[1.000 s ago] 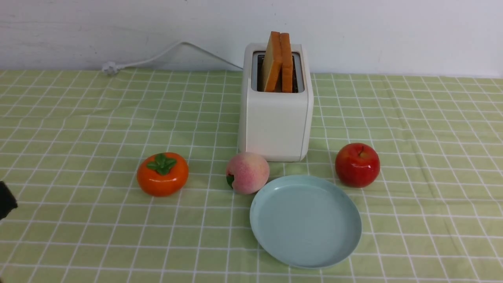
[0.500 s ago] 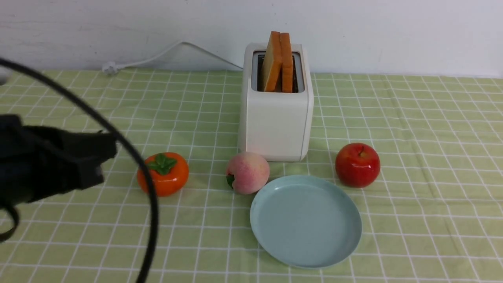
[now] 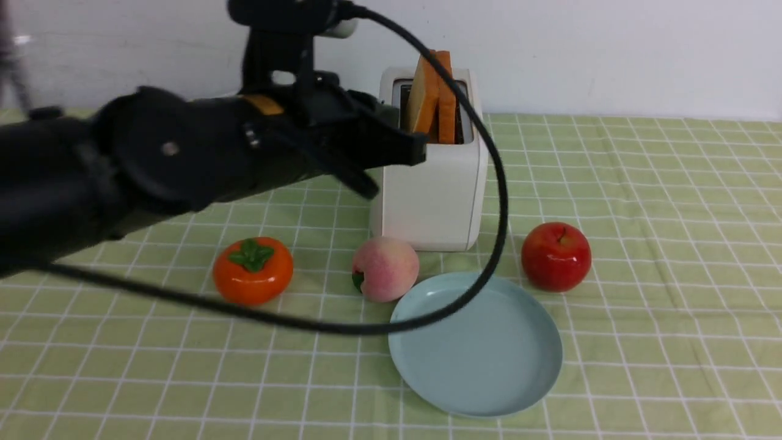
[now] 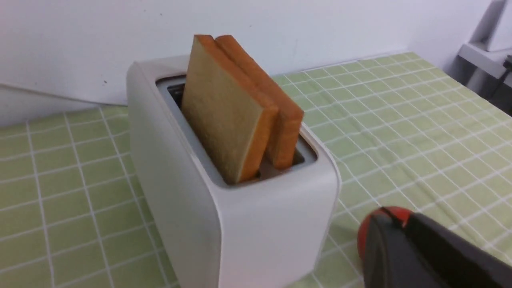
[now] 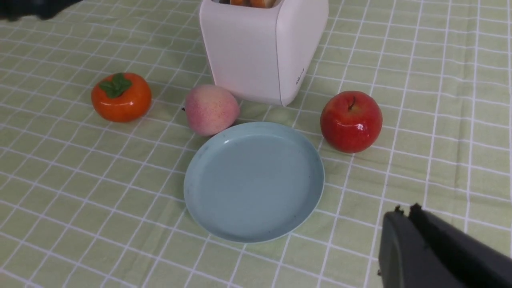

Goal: Take toasted bread from bread machine on green coffee tablecloth place on plate.
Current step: 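Reach for a toast slice standing in the toaster with the left gripper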

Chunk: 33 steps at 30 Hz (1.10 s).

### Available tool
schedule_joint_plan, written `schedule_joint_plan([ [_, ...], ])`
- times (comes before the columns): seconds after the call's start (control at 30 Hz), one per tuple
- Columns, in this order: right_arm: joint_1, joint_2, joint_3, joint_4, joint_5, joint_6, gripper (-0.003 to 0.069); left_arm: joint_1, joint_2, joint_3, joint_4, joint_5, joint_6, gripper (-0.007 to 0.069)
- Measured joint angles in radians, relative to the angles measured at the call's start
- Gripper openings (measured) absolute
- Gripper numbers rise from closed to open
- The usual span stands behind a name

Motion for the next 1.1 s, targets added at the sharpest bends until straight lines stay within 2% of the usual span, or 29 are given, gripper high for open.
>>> schedule_joint_plan([
  [0.07,0.000,0.000,0.000,0.005,0.000,-0.004,0.0027,0.000,0.063,-0.060,-0.001,-0.007,0.000,0.0157],
  [0.13,0.000,0.000,0.000,0.010,0.000,-0.006,0.0033,0.001,0.173,-0.146,-0.001,-0.022,0.001,0.0272],
  [0.23,0.000,0.000,0.000,0.010,0.000,-0.006,0.0035,0.008,0.256,-0.219,-0.001,-0.049,0.014,0.0350],
  [0.3,0.000,0.000,-0.001,0.010,0.000,-0.006,0.0036,0.014,0.299,-0.255,-0.001,-0.064,0.043,0.0369],
  [0.47,0.000,0.000,-0.001,0.012,0.000,-0.006,0.0043,0.025,0.351,-0.284,-0.007,-0.112,0.107,0.0353],
  [0.77,0.000,0.000,-0.001,0.036,-0.018,-0.006,0.0053,0.028,0.373,-0.287,-0.010,-0.194,0.124,0.0288],
  [1.1,0.000,0.000,-0.001,0.039,-0.023,-0.006,0.0064,0.028,0.401,-0.288,0.000,-0.147,0.126,0.0286],
])
